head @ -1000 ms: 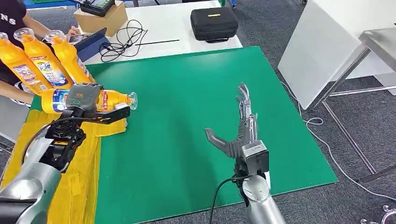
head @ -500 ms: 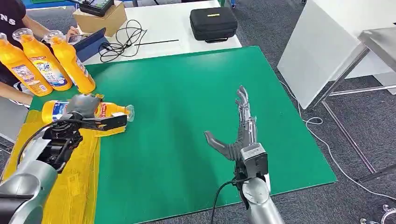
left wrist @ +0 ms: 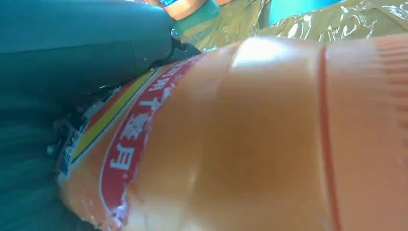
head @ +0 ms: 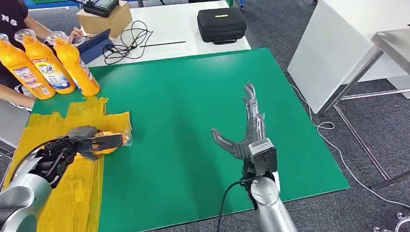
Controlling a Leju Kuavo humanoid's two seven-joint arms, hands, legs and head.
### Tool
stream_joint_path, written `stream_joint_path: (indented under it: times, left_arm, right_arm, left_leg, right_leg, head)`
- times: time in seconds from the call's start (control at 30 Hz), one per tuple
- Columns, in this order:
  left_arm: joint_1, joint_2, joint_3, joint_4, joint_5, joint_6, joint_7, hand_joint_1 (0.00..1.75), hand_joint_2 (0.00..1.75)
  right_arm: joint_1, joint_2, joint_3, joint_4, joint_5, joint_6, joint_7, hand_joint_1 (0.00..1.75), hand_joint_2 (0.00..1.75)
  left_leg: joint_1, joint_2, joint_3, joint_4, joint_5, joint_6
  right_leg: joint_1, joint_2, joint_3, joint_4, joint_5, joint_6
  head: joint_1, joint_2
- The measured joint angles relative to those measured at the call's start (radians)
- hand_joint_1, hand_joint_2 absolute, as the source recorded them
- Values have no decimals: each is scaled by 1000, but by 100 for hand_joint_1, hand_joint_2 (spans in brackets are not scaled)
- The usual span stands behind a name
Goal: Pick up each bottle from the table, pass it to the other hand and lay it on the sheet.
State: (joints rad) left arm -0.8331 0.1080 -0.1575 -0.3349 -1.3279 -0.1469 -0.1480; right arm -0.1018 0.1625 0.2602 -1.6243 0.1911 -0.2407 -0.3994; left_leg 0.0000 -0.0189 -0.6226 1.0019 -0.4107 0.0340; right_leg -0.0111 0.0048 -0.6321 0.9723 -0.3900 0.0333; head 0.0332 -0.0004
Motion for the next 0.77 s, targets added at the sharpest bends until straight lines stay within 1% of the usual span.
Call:
stream_joint_path:
  times: [0.63,0.67,0.7,0.77]
  left_arm:
    - [-8,0,15,18,5,-12,1,175,175]
    - [-8,0,16,18,9,-16,4,21,175]
    - [-8,0,16,18,10,-18,5,0,175]
    - [-8,0,17,19,13,-21,13,0,175]
  right_arm:
    - [-4,0,0,11,0,-2,0,0,175]
    - [-4,0,0,11,0,-4,1,0,175]
    - [-4,-1,0,11,0,-8,2,0,175]
    - [-4,-2,0,12,0,-11,2,0,175]
  left_leg:
    - [0,0,1,0,0,0]
    - [0,0,1,0,0,0]
    - [0,0,1,0,0,0]
    - [0,0,1,0,0,0]
  right_leg:
    - [0,0,0,0,0,0]
    - [0,0,0,0,0,0]
    - [0,0,0,0,0,0]
    - [0,0,0,0,0,0]
  head:
    - [0,0]
    - [0,0]
    - [0,0]
    - [0,0]
